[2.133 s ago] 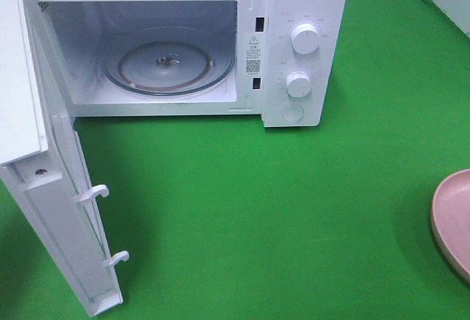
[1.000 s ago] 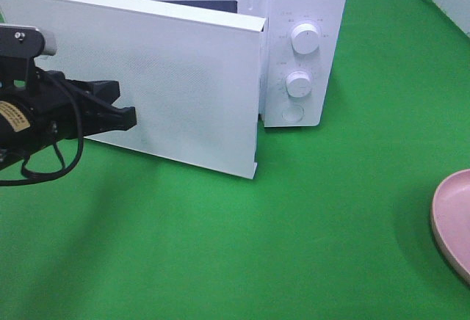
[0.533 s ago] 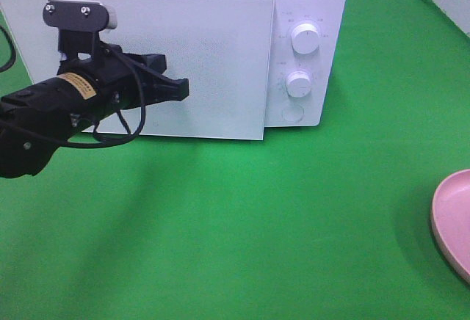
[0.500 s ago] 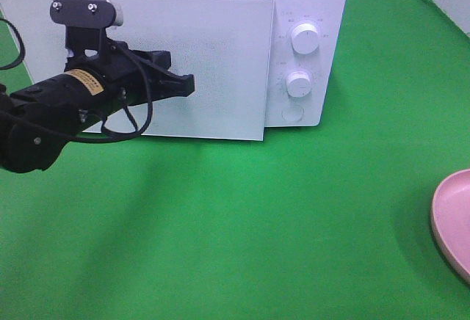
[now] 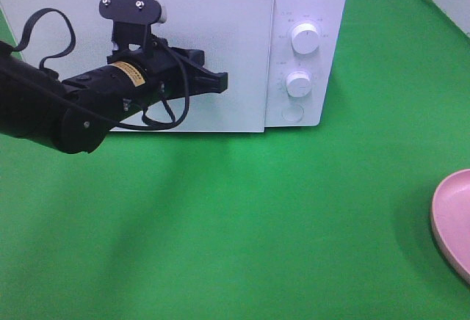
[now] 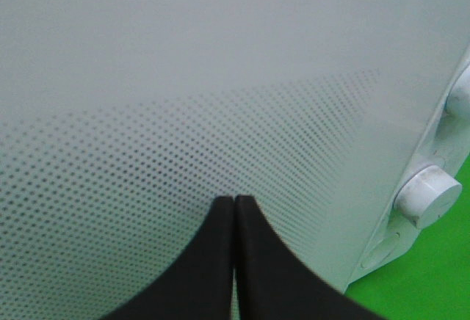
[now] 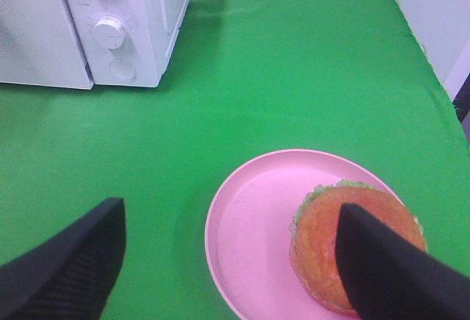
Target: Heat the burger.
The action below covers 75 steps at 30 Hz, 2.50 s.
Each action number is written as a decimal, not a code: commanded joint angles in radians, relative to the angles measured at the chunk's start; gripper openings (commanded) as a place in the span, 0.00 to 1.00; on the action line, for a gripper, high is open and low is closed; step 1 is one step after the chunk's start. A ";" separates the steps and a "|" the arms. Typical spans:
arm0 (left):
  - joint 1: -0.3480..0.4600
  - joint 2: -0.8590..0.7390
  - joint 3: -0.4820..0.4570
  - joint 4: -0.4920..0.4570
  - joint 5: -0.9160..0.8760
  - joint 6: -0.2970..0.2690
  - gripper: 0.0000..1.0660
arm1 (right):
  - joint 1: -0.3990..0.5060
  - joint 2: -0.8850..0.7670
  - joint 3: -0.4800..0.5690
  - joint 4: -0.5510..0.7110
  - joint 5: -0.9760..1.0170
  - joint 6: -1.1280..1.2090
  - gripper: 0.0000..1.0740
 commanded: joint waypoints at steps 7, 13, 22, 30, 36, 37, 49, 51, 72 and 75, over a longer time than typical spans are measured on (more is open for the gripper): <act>0.014 0.056 -0.125 -0.089 -0.028 0.057 0.00 | -0.006 -0.027 0.002 0.001 -0.013 -0.008 0.71; 0.014 0.061 -0.144 -0.130 -0.007 0.067 0.00 | -0.006 -0.027 0.002 0.001 -0.013 -0.008 0.71; -0.064 0.031 -0.121 -0.124 0.123 0.065 0.00 | -0.006 -0.027 0.002 0.001 -0.013 -0.008 0.71; -0.162 -0.037 -0.121 -0.124 0.394 0.066 0.62 | -0.006 -0.027 0.002 0.001 -0.013 -0.008 0.71; -0.185 -0.082 -0.121 -0.123 0.652 0.066 0.96 | -0.006 -0.027 0.002 0.001 -0.013 -0.008 0.71; -0.185 -0.103 -0.121 -0.123 0.746 0.066 0.95 | -0.006 -0.027 0.002 0.001 -0.013 -0.008 0.71; -0.184 -0.219 -0.121 -0.016 1.187 0.066 0.94 | -0.006 -0.027 0.002 0.001 -0.013 -0.008 0.71; -0.184 -0.245 -0.121 0.025 1.256 0.064 0.94 | -0.006 -0.027 0.002 0.001 -0.013 -0.008 0.71; 0.391 -0.511 -0.121 0.013 1.724 0.000 0.94 | -0.006 -0.027 0.002 0.001 -0.013 -0.008 0.70; 0.451 -0.539 -0.121 0.018 1.753 0.000 0.94 | -0.006 -0.027 0.002 0.001 -0.013 -0.008 0.70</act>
